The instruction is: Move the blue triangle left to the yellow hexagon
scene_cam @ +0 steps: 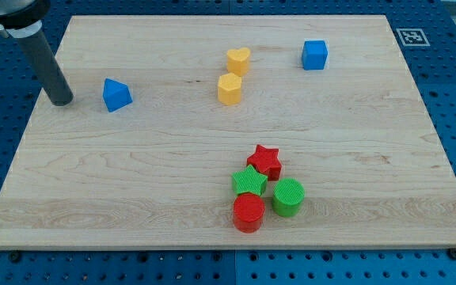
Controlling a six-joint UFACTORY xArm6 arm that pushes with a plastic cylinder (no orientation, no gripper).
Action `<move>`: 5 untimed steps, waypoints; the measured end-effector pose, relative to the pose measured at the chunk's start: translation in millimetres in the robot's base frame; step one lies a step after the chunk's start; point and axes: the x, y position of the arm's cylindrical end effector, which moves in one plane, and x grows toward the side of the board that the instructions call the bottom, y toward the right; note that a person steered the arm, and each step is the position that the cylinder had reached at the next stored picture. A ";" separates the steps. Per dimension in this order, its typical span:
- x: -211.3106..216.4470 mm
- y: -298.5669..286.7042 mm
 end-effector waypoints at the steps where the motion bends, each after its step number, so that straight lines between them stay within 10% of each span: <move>1: 4.8 0.0; 5: -4.0 118.3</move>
